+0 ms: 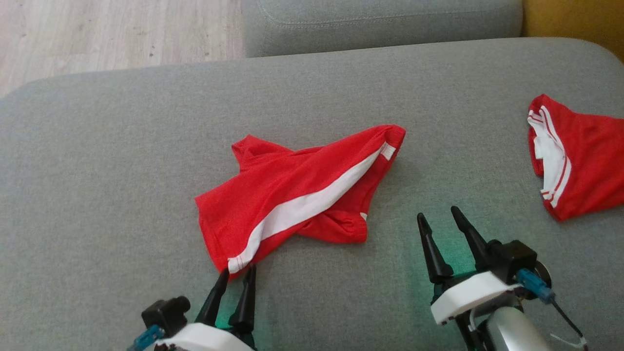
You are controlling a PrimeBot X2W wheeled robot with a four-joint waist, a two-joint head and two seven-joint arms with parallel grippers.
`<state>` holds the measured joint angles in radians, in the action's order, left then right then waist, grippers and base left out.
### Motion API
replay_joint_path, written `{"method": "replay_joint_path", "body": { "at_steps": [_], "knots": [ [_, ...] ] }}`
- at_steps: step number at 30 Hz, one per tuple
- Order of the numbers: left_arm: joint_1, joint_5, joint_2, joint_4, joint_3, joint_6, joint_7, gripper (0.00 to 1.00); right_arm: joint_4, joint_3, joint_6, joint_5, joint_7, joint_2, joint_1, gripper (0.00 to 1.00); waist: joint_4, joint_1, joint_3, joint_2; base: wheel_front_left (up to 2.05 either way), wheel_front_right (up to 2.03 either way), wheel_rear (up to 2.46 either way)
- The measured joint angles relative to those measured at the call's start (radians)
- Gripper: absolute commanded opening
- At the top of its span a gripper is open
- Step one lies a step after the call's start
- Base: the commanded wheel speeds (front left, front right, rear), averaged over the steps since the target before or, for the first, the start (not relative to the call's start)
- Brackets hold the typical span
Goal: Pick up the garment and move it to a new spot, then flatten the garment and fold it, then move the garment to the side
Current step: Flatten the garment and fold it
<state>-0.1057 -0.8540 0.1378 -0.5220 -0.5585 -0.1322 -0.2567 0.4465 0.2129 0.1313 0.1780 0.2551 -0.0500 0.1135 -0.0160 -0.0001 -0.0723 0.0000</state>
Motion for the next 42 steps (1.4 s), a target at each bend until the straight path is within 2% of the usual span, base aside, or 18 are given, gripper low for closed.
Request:
{"method": "replay_joint_path", "body": {
  "at_steps": [18,20,23,25,26,29,34,42],
  "knots": [
    [-0.061,-0.046,0.022,-0.007,-0.071,0.000,0.000,0.98,0.002,-0.003,0.000,0.007,0.000,0.000,0.000,1.00,-0.019,0.0001,-0.025,0.0000,0.00,0.00,0.00],
    [-0.061,-0.057,0.024,-0.015,-0.077,0.000,0.000,0.78,0.002,-0.002,0.000,0.009,0.000,0.000,0.001,1.00,-0.017,0.0001,-0.028,0.0000,0.00,0.00,0.00],
    [-0.065,-0.062,0.025,-0.015,-0.081,0.000,0.000,0.29,0.002,-0.002,0.000,0.012,0.000,0.000,0.001,1.00,-0.014,0.0001,-0.033,0.0000,0.00,0.00,0.00],
    [-0.075,-0.062,0.026,-0.011,-0.075,0.000,0.000,0.20,0.002,-0.002,0.000,0.016,0.000,0.000,0.002,1.00,-0.012,0.0001,-0.039,0.0000,0.00,0.00,0.00],
    [-0.081,-0.061,0.026,-0.007,-0.070,0.000,0.000,0.00,0.002,-0.002,0.000,0.016,0.000,0.000,0.002,1.00,-0.011,0.0001,-0.041,0.0000,0.00,0.00,0.00],
    [-0.095,-0.045,0.026,0.007,-0.046,0.000,0.000,0.00,0.002,-0.002,0.000,0.019,0.000,0.000,0.008,1.00,-0.010,0.0001,-0.048,0.0000,0.00,0.00,0.00],
    [-0.095,0.021,0.017,0.034,0.052,0.000,0.000,0.00,0.005,-0.012,0.000,0.051,0.000,0.000,0.029,1.00,-0.003,0.0001,-0.052,0.0000,0.00,0.00,0.00],
    [-0.087,0.084,-0.008,0.055,0.078,0.000,0.000,0.00,0.068,0.040,0.000,0.207,0.000,0.000,0.163,1.00,0.051,0.0001,-0.070,0.0000,0.00,0.00,0.00]
  ]
}}
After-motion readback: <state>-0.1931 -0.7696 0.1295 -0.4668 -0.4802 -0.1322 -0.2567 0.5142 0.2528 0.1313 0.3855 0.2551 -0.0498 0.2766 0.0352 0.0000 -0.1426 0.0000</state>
